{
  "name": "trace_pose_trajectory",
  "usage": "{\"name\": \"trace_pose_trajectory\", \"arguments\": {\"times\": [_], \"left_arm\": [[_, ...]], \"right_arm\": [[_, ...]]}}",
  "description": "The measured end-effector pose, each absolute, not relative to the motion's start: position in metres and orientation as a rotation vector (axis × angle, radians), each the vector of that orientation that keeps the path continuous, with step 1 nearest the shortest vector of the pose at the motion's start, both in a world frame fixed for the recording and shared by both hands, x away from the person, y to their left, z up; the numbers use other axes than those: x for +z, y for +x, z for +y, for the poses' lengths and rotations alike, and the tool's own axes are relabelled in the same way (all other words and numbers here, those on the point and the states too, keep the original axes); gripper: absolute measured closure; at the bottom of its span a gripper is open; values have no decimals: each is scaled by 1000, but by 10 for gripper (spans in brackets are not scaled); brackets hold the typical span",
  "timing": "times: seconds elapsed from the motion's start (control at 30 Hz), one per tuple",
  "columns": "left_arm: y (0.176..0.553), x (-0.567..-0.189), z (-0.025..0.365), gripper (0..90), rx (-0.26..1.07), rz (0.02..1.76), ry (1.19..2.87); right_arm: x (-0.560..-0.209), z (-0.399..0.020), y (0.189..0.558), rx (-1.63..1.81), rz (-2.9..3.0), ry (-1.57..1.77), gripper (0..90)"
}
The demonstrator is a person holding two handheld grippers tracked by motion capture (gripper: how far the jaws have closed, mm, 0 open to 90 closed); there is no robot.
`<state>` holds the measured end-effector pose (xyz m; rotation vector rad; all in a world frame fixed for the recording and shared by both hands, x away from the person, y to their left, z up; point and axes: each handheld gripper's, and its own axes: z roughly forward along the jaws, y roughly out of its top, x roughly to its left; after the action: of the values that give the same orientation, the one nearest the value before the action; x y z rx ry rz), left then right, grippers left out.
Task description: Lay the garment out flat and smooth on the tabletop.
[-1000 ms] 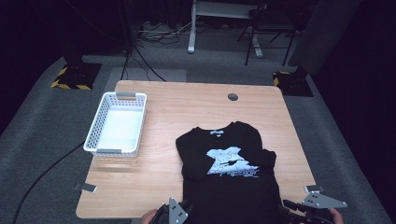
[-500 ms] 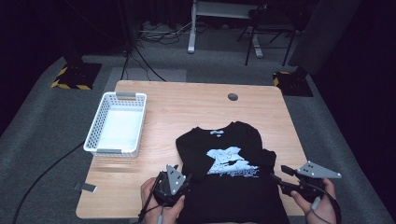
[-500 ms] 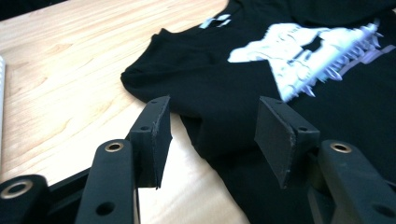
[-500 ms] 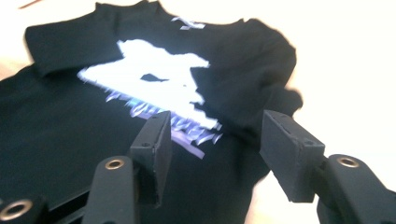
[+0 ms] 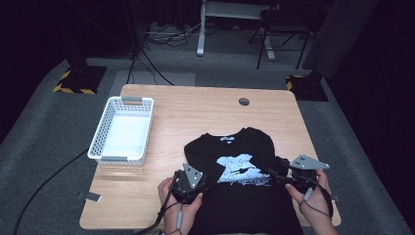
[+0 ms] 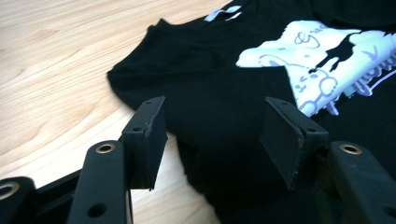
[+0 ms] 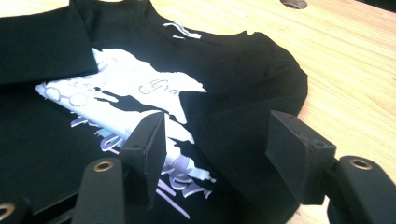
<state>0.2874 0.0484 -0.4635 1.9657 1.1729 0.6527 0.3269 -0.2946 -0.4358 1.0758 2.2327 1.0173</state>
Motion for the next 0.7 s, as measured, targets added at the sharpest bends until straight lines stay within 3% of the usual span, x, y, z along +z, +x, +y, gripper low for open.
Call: {"name": "trace_pose_trajectory", "arguments": {"times": [0.1, 0.23, 0.7], "left_arm": [[292, -465, 42, 408, 646, 1159, 1974], [300, -468, 32, 402, 634, 1148, 2010], [316, -487, -8, 409, 599, 1107, 2095]], "right_arm": [[-440, -290, 334, 999, 2247, 1063, 402], [-447, -282, 347, 968, 2297, 1046, 494], [-476, -251, 375, 908, 2385, 1048, 500]]}}
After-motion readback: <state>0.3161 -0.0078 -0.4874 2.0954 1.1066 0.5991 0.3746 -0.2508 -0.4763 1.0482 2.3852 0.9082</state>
